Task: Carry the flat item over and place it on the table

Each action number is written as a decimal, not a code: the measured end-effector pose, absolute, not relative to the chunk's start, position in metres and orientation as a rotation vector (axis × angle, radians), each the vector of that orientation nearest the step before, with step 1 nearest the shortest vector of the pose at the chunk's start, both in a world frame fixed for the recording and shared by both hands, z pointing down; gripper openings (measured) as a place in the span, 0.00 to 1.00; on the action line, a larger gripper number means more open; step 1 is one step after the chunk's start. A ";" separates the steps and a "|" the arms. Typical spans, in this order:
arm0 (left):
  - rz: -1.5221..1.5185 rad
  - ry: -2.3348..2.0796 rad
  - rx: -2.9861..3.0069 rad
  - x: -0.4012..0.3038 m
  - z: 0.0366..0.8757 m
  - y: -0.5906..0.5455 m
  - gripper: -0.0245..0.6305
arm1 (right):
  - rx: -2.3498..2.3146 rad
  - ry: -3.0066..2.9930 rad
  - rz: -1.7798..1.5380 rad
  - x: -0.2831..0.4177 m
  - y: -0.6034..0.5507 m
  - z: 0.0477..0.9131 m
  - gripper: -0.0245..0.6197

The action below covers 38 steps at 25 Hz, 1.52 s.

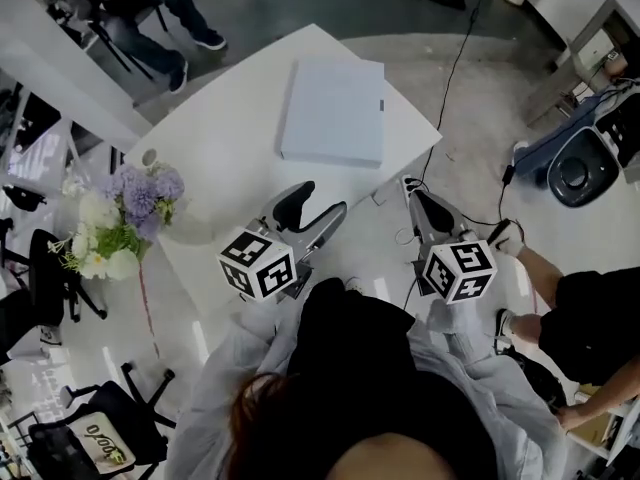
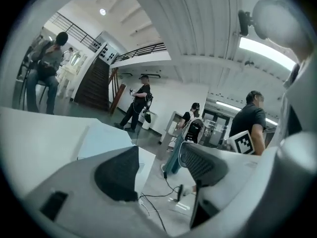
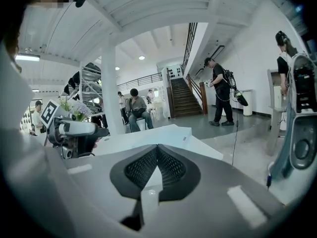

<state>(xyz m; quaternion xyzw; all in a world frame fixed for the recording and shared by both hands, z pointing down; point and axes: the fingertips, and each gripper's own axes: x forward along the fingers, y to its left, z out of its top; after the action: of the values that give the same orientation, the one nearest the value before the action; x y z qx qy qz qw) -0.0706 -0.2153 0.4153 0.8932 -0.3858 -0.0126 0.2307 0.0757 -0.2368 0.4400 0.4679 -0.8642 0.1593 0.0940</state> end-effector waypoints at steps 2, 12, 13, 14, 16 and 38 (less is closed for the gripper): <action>-0.005 -1.087 2.488 -0.079 0.417 -0.213 0.41 | 1.401 -2.560 0.467 0.071 -0.233 0.437 0.05; 0.152 -1.178 2.505 -0.120 0.431 -0.193 0.14 | 1.469 -2.551 0.504 0.037 -0.200 0.432 0.05; 0.156 -1.184 2.503 -0.123 0.433 -0.191 0.13 | 1.464 -2.548 0.505 0.034 -0.196 0.434 0.05; 0.158 -1.193 2.499 -0.126 0.436 -0.189 0.11 | 1.461 -2.542 0.504 0.032 -0.193 0.437 0.05; 0.164 -1.224 2.485 -0.132 0.441 -0.187 0.06 | 1.455 -2.531 0.498 0.027 -0.188 0.442 0.05; 0.158 -1.297 2.439 -0.134 0.453 -0.199 0.03 | 1.399 -2.538 0.430 0.028 -0.200 0.439 0.05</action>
<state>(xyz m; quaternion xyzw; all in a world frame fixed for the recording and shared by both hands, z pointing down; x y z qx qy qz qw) -0.1339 -0.1985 0.4530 0.8660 -0.4605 0.0560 0.1865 0.0284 -0.2004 0.4393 0.4748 -0.8615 0.1460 0.1057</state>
